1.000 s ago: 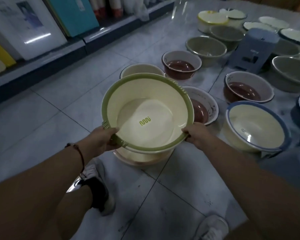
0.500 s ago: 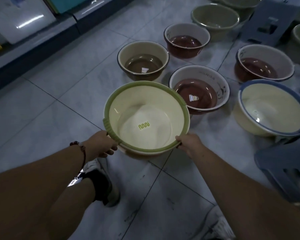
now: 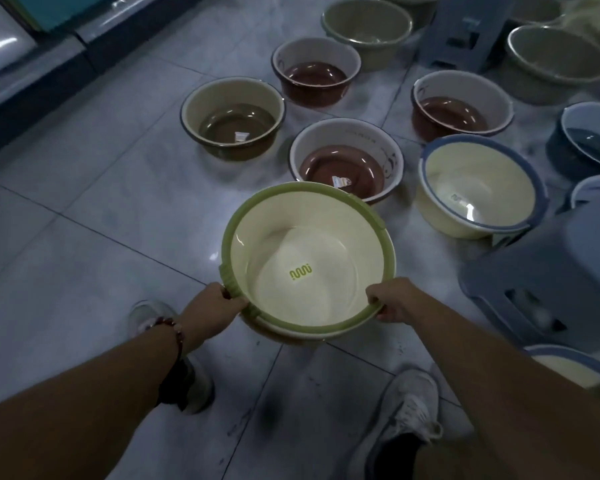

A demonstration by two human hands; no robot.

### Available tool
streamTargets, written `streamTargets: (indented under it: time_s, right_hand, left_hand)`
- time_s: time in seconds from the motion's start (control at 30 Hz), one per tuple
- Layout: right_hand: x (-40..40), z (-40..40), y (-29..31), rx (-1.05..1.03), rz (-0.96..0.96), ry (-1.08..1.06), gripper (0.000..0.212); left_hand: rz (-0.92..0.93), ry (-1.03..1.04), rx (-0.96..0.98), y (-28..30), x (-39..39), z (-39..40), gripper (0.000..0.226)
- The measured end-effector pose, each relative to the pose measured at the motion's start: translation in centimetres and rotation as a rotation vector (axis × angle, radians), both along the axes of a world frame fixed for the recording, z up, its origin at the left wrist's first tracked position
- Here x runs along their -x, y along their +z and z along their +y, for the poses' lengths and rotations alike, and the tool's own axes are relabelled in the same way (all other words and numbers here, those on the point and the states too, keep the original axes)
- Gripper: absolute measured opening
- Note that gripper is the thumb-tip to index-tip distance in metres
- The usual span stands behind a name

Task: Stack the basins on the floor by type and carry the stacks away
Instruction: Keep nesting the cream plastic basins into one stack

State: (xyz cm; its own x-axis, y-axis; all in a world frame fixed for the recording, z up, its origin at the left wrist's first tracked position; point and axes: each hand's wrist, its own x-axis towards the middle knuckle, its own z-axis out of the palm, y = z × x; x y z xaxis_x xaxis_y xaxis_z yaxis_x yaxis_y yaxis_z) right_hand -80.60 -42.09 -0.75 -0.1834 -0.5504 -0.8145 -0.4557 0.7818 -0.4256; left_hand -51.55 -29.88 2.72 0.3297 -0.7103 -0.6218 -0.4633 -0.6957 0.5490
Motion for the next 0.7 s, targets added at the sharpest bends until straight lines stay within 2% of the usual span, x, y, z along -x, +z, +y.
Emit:
streamTargets:
  time_s: [0.1, 0.13, 0.23, 0.3, 0.43, 0.63, 0.7]
  right_hand:
    - [3.3, 0.7, 0.0, -0.122, 0.101, 0.078, 0.011]
    - [4.2, 1.0, 0.2, -0.132, 0.147, 0.136, 0.014]
    - [6.5, 2.0, -0.2, -0.021, 0.423, 0.409, 0.093]
    - [7.5, 3.1, -0.7, 0.062, 0.443, 0.411, 0.113]
    - [9.1, 4.4, -1.9, 0.093, 0.395, 0.392, 0.114]
    - [10.6, 4.2, -2.4, 0.115, 0.296, 0.414, 0.124]
    - [11.1, 3.8, -2.4, 0.129, 0.291, 0.424, 0.124]
  left_hand:
    - [0.001, -0.036, 0.014, -1.1, 3.4, 0.2, 0.019]
    - [-0.013, -0.078, 0.009, -1.6, 4.3, 0.2, 0.024]
    - [-0.051, -0.226, 0.018, -3.0, 5.9, 0.4, 0.037]
    - [-0.082, -0.349, 0.058, -3.9, 6.4, 0.3, 0.042]
    - [-0.139, -0.485, 0.064, -5.4, 7.2, -0.2, 0.059]
    - [-0.457, -0.641, -0.017, -6.2, 8.6, -2.0, 0.04]
    - [-0.535, -0.694, -0.052, -6.0, 9.2, -2.7, 0.04]
